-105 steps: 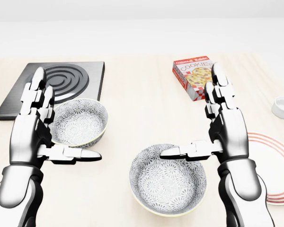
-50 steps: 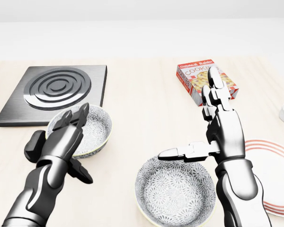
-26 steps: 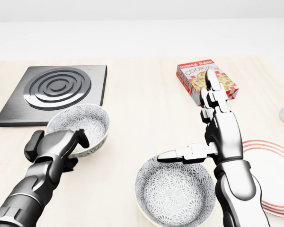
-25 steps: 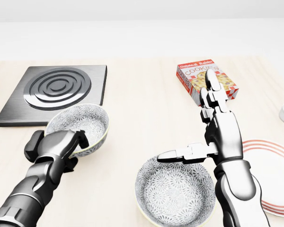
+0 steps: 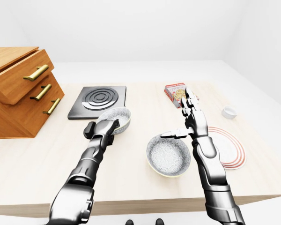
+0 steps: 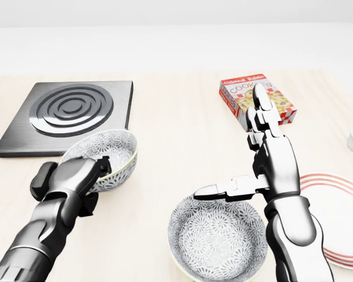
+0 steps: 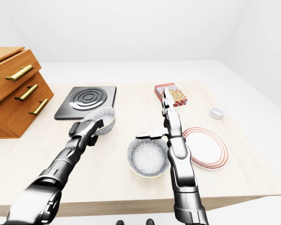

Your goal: Pick the akita bowl from table center and place it on the plate.

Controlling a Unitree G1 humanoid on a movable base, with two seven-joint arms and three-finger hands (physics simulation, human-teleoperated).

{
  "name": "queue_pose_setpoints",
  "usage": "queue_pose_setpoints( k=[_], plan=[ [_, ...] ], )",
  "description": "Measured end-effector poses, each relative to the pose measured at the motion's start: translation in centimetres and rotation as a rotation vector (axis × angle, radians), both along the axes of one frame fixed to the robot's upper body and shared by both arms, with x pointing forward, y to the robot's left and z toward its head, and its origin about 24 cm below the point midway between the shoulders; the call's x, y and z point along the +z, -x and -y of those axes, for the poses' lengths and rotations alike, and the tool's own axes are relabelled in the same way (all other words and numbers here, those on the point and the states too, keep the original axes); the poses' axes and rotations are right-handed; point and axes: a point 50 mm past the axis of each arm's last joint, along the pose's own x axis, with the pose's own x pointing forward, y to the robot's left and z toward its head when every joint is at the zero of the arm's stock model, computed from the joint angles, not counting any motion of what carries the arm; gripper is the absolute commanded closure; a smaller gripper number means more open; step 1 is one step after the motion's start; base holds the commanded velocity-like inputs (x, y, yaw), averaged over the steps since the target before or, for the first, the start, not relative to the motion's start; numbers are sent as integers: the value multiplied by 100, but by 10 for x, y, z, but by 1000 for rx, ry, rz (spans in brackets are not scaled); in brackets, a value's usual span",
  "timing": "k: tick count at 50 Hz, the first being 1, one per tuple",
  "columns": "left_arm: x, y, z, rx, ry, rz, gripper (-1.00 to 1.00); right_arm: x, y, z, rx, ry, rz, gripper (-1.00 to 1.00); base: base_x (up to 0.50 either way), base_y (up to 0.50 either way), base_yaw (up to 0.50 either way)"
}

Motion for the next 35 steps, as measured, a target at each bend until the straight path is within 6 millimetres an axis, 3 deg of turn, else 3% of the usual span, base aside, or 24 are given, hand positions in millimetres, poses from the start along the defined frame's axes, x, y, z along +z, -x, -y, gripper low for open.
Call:
queue_pose_setpoints(
  k=[8,19,35],
  plan=[
    [21,13,22,-133,43,15,100,0,0,0,1,0,1,-100,0,0,0],
    [67,45,47,-287,48,66,100,6,0,-1,7,17,25,-100,0,0,0],
    [106,71,62,-375,11,96,100,47,-17,-18,94,386,153,-100,0,0,0]
  ],
)
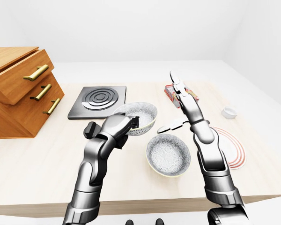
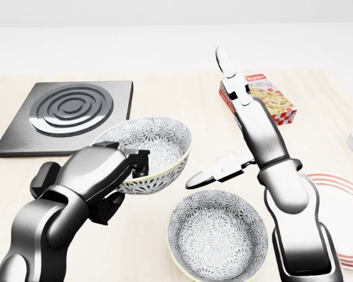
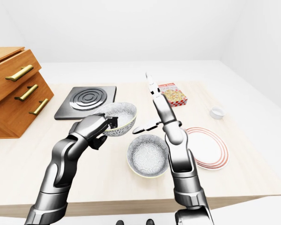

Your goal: Pick the akita bowl from table center and place it on the plate.

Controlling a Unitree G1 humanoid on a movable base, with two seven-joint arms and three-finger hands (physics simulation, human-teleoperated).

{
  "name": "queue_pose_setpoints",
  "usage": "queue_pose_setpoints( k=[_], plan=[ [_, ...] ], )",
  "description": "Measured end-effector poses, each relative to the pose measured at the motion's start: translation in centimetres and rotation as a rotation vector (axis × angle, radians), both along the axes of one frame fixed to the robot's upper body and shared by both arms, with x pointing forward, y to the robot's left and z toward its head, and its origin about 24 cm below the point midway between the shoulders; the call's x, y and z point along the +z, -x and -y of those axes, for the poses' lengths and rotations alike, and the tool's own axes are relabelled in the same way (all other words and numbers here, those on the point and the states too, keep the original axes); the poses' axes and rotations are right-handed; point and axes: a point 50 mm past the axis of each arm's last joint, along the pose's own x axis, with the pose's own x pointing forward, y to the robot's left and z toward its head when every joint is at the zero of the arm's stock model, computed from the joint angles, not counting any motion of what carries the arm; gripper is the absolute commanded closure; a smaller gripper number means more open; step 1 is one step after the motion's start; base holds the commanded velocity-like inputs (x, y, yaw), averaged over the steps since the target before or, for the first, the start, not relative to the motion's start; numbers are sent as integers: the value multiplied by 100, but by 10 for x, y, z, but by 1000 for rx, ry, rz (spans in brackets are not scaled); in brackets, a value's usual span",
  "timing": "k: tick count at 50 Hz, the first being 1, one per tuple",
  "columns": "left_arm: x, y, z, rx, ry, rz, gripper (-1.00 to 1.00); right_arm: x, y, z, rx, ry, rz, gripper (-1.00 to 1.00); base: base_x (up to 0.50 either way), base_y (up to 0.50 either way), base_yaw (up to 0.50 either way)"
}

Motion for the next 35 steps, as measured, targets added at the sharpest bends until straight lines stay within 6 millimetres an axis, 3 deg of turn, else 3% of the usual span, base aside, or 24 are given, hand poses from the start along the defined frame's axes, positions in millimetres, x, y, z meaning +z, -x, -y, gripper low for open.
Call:
queue_pose_setpoints(
  k=[14,32,34,35],
  plan=[
    [19,1,4,-22,-8,24,100,-3,-4,-16,47,284,-37,-100,0,0,0],
    [34,2,8,-37,-6,70,100,-13,1,-27,92,398,-93,-100,0,0,0],
    [35,3,9,-37,-6,77,100,-14,1,-27,89,404,-95,-67,0,0,0],
    [36,3,9,-37,-6,81,100,-14,1,-27,85,408,-95,-25,0,0,0]
  ],
)
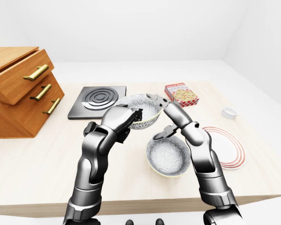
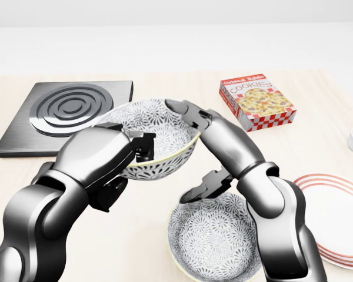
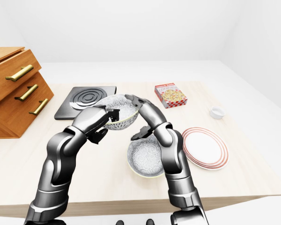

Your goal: Pick the akita bowl from table center and place it on the plate.

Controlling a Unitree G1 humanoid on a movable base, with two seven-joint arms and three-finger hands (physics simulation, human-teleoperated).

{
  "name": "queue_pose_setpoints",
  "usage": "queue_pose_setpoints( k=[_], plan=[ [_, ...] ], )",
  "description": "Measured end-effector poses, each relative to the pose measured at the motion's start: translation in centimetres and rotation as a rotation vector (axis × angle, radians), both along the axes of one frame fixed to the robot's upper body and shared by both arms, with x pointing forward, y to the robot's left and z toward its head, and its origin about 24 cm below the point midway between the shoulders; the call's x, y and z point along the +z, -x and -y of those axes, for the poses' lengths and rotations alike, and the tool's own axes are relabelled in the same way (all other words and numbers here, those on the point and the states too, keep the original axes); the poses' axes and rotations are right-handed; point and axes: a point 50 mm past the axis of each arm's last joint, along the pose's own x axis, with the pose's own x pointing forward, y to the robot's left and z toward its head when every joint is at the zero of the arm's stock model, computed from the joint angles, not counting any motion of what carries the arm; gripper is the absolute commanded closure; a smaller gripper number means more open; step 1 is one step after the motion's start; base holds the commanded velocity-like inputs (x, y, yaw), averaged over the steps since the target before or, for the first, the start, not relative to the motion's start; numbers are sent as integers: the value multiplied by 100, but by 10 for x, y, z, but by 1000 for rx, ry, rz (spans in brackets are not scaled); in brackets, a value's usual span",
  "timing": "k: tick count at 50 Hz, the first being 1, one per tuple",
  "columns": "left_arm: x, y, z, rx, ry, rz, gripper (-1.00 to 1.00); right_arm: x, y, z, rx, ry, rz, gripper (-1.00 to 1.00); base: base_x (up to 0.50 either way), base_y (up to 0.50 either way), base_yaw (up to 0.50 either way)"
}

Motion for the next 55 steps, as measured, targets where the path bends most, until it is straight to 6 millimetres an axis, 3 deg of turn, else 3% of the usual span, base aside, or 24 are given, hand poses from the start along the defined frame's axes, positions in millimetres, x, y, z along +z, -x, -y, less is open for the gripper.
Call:
queue_pose_setpoints(
  k=[1,2,3,4,15,46,51,52,53,55],
  plan=[
    [1,0,0,0,-2,3,100,0,0,1,-7,4,2,28,0,0,0],
    [1,1,0,1,-4,7,100,0,-1,2,-14,7,5,68,0,0,0],
    [1,2,1,0,-5,11,100,0,-1,3,-22,11,7,95,0,0,0],
    [2,2,1,-1,-5,15,100,0,-2,3,-29,14,10,100,0,0,0],
    [13,11,9,-29,-9,76,100,-2,-5,7,-55,54,1,100,0,0,0],
    [15,15,13,-46,30,79,100,-7,-5,3,-53,63,-7,100,0,0,0],
    [15,14,10,-36,39,75,16,-8,-4,4,-62,89,-9,100,0,0,0],
    [15,13,9,-33,39,74,-47,-9,-4,4,-65,97,-10,100,0,0,0],
    [15,13,9,-30,40,73,-69,-9,-4,4,-67,106,-11,100,0,0,0],
    [15,12,7,-25,40,72,-81,-10,-4,4,-65,110,-15,100,0,0,0]
  ],
)
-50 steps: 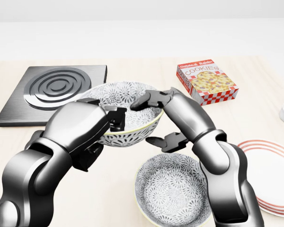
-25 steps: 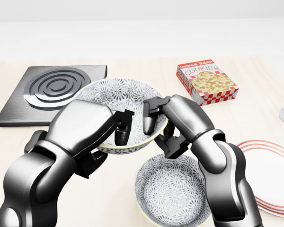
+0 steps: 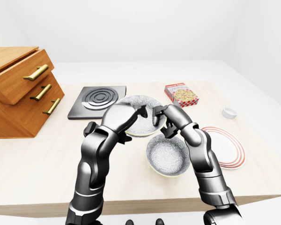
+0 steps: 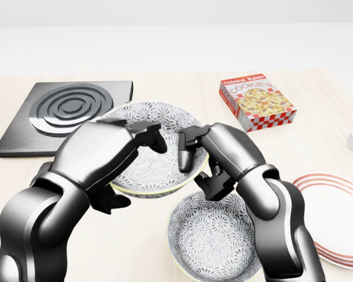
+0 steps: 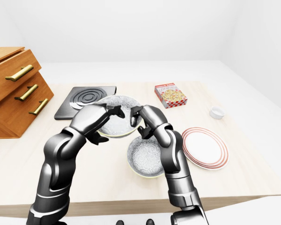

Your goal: Pick the akita bowl from table center and place it on the plate.

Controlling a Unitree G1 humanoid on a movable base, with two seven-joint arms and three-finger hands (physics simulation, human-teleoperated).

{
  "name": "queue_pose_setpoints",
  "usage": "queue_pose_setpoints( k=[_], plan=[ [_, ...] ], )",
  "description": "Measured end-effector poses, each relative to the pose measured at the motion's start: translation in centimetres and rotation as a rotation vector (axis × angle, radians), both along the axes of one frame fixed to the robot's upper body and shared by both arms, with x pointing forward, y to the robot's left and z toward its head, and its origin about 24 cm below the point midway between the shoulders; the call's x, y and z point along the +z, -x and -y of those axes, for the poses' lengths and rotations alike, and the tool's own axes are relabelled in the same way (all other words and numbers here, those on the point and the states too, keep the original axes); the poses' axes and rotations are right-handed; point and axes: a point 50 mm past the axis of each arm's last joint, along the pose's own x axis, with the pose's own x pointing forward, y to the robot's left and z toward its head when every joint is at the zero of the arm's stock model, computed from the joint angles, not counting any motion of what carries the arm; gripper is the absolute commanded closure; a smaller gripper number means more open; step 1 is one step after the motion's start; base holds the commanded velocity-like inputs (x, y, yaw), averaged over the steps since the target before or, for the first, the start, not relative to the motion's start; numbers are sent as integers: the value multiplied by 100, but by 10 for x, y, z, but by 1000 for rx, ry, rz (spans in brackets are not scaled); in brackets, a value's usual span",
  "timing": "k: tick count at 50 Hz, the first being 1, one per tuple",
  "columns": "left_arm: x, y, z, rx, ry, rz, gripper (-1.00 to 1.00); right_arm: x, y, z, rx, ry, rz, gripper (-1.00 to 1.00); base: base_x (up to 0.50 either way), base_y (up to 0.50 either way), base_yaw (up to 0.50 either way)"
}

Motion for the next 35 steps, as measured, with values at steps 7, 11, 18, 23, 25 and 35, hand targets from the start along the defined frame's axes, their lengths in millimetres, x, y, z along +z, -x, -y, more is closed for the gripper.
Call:
queue_pose_setpoints(
  k=[7,11,18,23,25,35],
  plan=[
    [0,-2,-3,17,-3,-4,-100,-1,0,-1,14,-9,-11,100,0,0,0],
    [-1,-2,-4,23,-3,-7,-100,-1,0,-1,17,-5,-16,100,0,0,0],
    [-1,-2,-6,31,2,-9,-100,0,-1,-1,21,1,-20,100,0,0,0],
    [0,-1,-7,36,12,-6,-100,1,-2,-1,24,5,-20,100,0,0,0],
    [2,-1,-7,39,18,-2,-100,3,-3,0,25,2,-17,100,0,0,0],
    [11,-1,-18,83,81,13,-100,11,-10,11,-2,32,-3,100,0,0,0]
  ],
)
